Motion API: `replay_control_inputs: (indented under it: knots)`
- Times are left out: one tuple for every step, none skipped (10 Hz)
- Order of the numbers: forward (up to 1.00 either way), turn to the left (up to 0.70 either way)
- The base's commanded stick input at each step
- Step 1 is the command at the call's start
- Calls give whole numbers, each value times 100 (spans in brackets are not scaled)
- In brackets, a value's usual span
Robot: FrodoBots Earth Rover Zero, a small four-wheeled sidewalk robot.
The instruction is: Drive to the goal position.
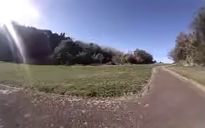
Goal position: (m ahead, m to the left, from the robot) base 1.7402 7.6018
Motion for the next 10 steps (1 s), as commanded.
replay_control_inputs:
  knots:
    - [59, 59]
    - [59, 59]
    - [58, 58]
    - [56, 56]
    - [55, 55]
    - [55, 55]
    - [56, 56]
    - [1, 0]
    - [-5, 0]
    - [-16, 0]
